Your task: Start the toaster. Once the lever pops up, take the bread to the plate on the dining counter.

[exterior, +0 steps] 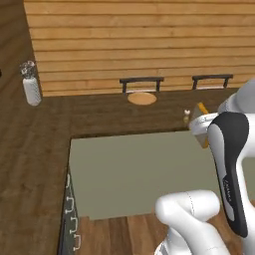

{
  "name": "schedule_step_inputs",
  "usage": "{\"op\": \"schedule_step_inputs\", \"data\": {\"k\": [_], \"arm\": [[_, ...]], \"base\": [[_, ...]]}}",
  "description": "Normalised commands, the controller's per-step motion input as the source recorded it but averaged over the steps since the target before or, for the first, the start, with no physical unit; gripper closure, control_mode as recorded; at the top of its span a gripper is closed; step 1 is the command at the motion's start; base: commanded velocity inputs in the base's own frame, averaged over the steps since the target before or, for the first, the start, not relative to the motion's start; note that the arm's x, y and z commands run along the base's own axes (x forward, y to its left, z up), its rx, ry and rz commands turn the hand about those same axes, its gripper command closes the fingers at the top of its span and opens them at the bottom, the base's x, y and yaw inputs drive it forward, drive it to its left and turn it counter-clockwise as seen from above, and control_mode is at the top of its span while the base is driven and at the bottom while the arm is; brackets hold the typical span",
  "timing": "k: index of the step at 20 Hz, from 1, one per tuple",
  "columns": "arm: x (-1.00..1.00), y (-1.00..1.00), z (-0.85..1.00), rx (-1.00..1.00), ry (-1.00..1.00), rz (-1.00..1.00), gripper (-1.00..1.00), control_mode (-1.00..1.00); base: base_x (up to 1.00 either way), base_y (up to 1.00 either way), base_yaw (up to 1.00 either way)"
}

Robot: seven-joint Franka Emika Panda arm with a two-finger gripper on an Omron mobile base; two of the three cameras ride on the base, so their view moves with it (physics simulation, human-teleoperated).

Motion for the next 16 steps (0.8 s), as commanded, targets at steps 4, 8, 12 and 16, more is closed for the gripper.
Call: {"op": "schedule_step_inputs", "data": {"k": [4,8,12,16], "arm": [[0.0,0.0,0.0,0.0,0.0,0.0,1.0,1.0],[0.0,0.0,0.0,0.0,0.0,0.0,1.0,1.0],[0.0,0.0,0.0,0.0,0.0,0.0,1.0,1.0],[0.0,0.0,0.0,0.0,0.0,0.0,1.0,1.0]], "base": [[1.0,0.11,-0.22],[1.0,0.28,-0.21],[0.76,0.22,-0.14],[0.49,0.34,0.0]]}}
